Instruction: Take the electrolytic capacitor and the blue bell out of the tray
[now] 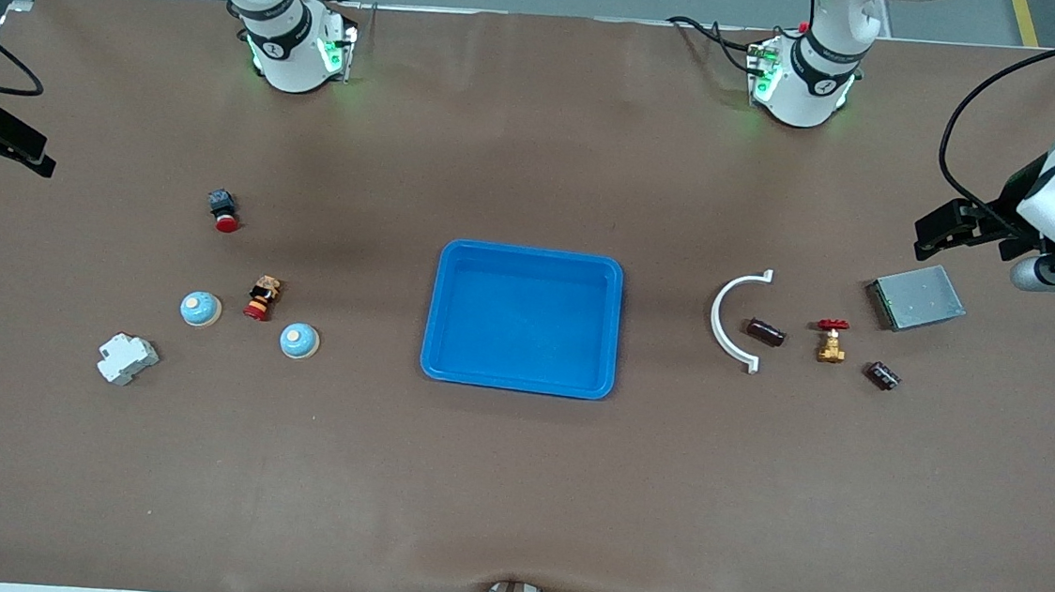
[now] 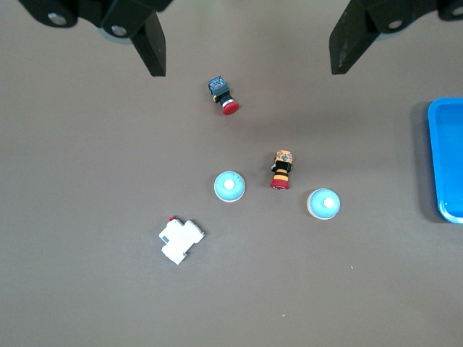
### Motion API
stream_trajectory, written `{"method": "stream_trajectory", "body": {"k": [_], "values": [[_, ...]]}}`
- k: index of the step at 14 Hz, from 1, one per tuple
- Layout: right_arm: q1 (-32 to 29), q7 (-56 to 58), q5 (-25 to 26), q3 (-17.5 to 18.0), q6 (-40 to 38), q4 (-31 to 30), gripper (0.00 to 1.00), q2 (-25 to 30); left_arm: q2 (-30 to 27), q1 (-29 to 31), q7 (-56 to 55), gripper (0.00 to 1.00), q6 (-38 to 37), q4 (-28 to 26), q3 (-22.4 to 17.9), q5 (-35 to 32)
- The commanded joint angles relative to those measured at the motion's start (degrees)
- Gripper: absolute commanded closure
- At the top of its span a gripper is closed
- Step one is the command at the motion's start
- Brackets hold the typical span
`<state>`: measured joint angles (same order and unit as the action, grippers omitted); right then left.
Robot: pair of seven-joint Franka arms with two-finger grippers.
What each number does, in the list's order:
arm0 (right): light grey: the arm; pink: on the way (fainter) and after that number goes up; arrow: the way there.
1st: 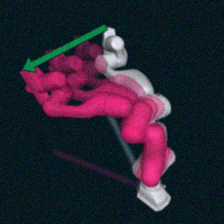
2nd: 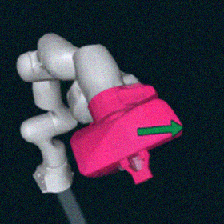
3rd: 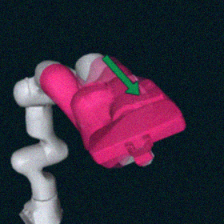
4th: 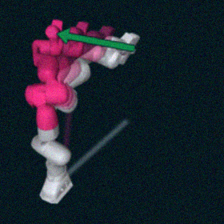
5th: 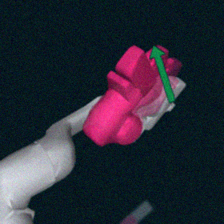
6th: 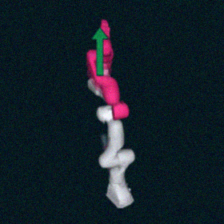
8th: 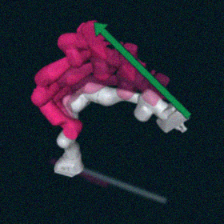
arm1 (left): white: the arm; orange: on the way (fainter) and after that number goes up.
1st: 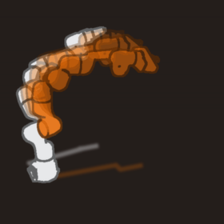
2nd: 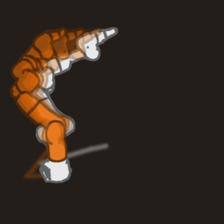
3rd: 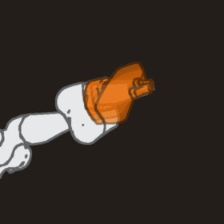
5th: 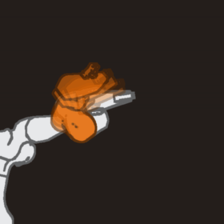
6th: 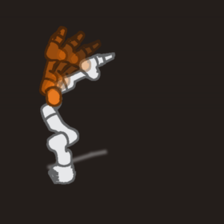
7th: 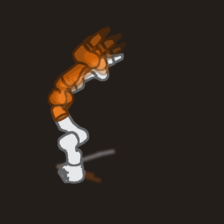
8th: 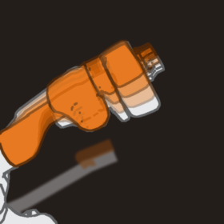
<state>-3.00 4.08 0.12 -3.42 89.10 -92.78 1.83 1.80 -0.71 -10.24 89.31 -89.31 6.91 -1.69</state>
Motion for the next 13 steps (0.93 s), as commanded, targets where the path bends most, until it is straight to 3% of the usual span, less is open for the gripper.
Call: {"method": "stream_trajectory", "body": {"k": [1,13], "values": [[-0.4,-0.7,-0.8,0.4,-0.3,-0.6,0.0,0.8,-0.1,0.2,0.0,0.0,-1.9,0.5,1.9,-0.6],[-0.4,-0.7,-0.8,0.4,-0.3,-0.6,0.0,0.6,-4.9,4.0,0.6,0.0,-4.2,0.1,2.8,-0.3]]}}
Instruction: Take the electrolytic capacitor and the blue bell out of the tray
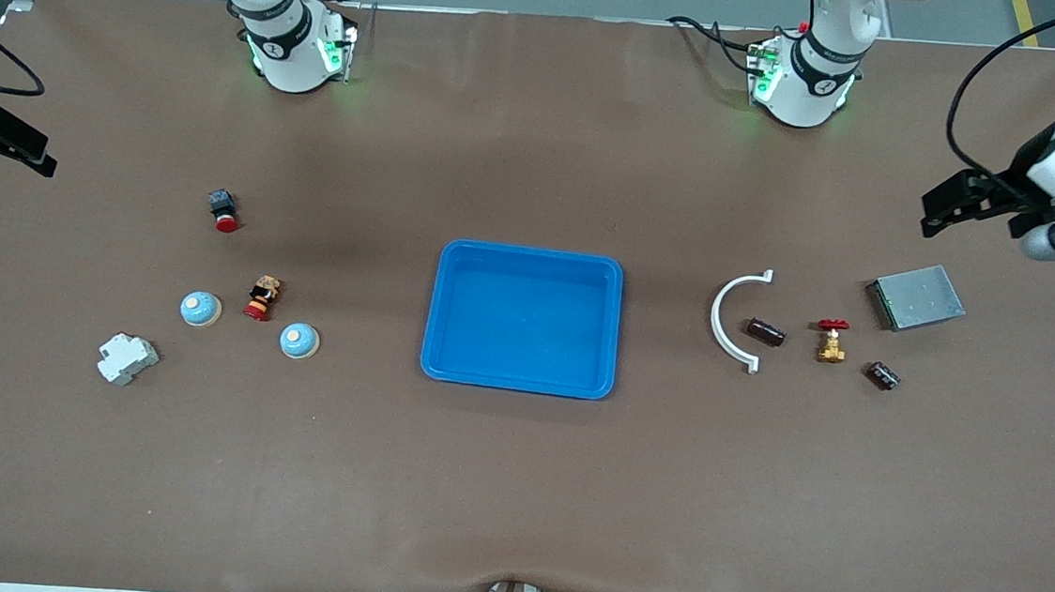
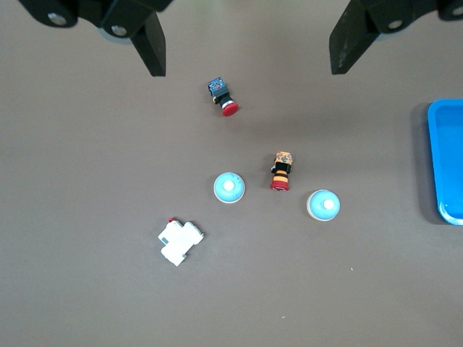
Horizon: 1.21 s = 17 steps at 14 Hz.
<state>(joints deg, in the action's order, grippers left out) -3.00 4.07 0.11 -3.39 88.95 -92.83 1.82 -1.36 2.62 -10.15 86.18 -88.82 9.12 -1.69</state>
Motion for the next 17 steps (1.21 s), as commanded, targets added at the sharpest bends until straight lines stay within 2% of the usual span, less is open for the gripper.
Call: {"method": "stream_trajectory", "body": {"k": [1,4,7,10,14,17], "values": [[-0.4,-0.7,-0.8,0.4,-0.2,-0.6,0.0,0.6,-2.1,0.7,0.5,0.0,-1.0,-1.0,0.7,-0.3],[-0.4,-0.7,-0.8,0.4,-0.2,-0.7,0.0,0.6,-4.1,0.7,0.7,0.0,2.3,-3.9,0.8,-0.2],[-0.4,-0.7,-0.8,0.4,-0.2,-0.8,0.0,0.6,-4.2,0.9,0.7,0.0,2.5,-4.1,0.7,1.4],[-0.4,-0.7,-0.8,0.4,-0.4,-0.8,0.0,0.6,-3.8,0.9,0.7,0.0,3.0,-3.5,0.3,2.4],[-0.3,-0.7,-0.8,0.4,-0.8,-0.8,0.0,0.6,-2.4,1.0,0.6,0.0,2.6,0.0,0.0,2.7],[-0.3,-0.7,-0.8,0.4,-0.8,-0.8,0.0,0.6,-2.4,0.9,0.4,0.0,2.2,-0.1,0.0,2.6]]}}
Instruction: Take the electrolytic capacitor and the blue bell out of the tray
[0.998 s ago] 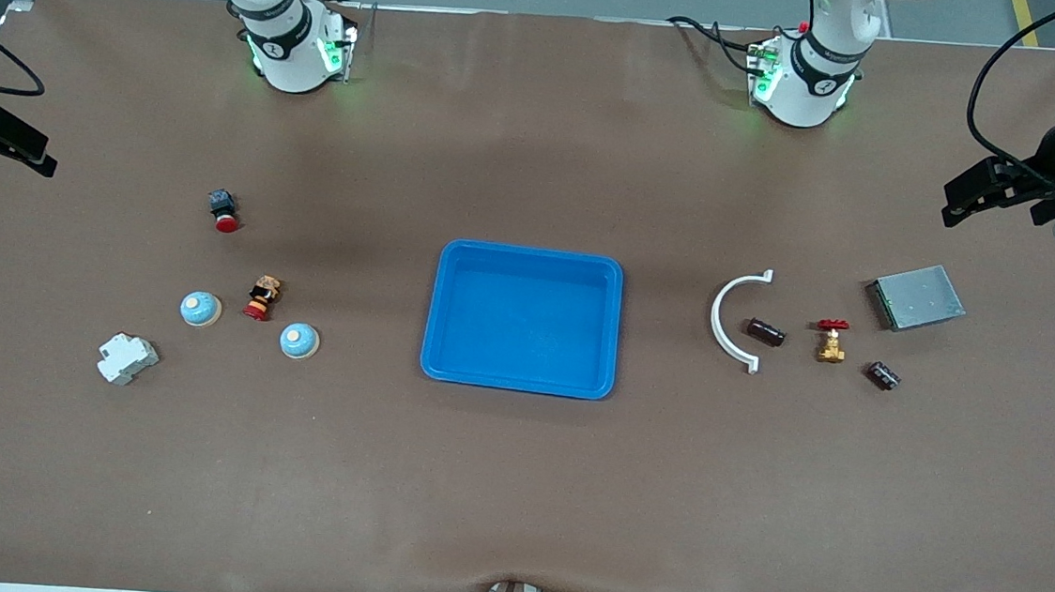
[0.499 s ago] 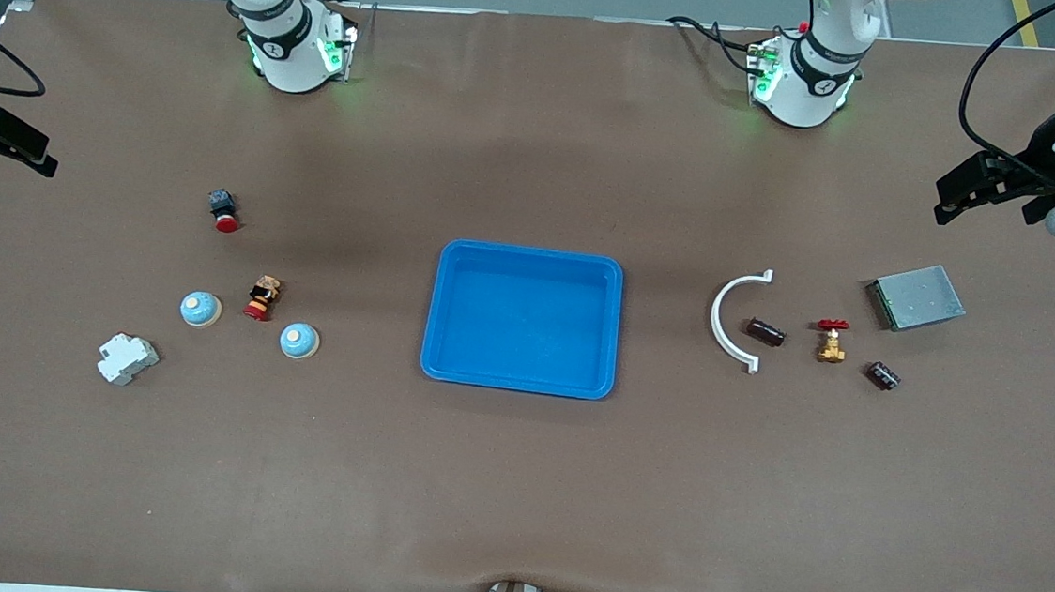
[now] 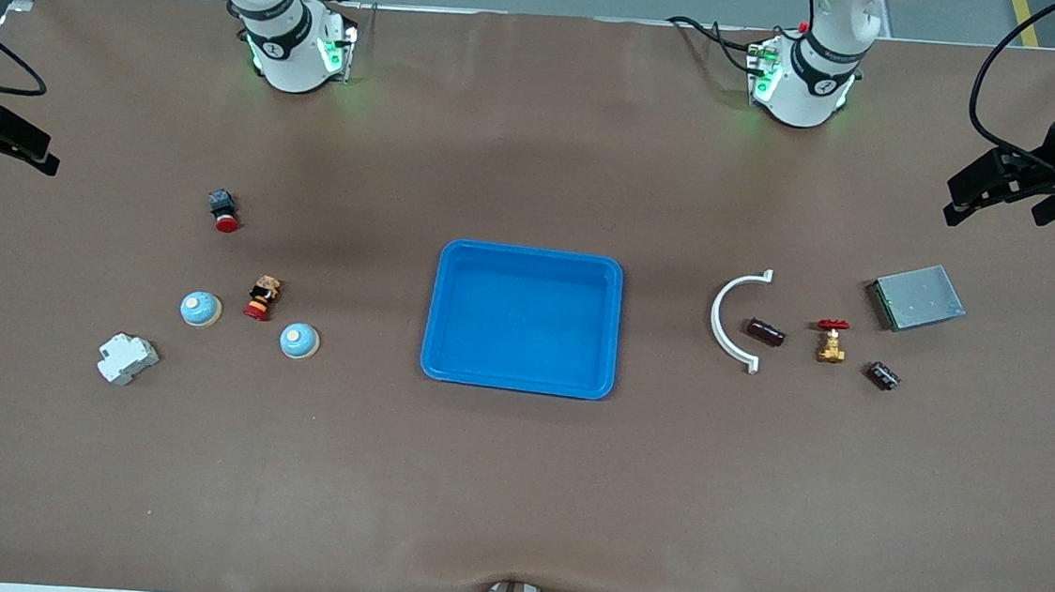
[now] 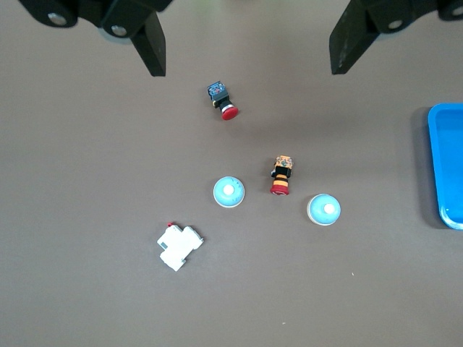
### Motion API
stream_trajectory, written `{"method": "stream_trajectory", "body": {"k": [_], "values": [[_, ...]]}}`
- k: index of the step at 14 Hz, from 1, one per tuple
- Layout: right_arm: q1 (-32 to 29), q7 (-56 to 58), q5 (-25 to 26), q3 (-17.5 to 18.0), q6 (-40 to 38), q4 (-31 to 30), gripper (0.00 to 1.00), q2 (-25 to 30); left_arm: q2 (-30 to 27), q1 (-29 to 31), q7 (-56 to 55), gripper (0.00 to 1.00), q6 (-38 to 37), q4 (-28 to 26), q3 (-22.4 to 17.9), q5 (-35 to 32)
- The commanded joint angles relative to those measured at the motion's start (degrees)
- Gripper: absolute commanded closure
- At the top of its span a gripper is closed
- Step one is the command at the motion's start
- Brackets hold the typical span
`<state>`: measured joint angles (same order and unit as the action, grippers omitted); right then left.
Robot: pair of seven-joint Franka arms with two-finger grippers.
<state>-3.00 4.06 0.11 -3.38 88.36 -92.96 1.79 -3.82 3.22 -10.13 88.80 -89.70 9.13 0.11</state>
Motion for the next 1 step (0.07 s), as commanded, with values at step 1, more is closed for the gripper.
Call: {"method": "stream_trajectory", "body": {"k": [1], "values": [[-0.3,-0.7,-0.8,0.4,-0.2,-0.6,0.0,0.6,0.0,0.4,0.6,0.0,-0.4,0.8,-0.1,0.9]]}}
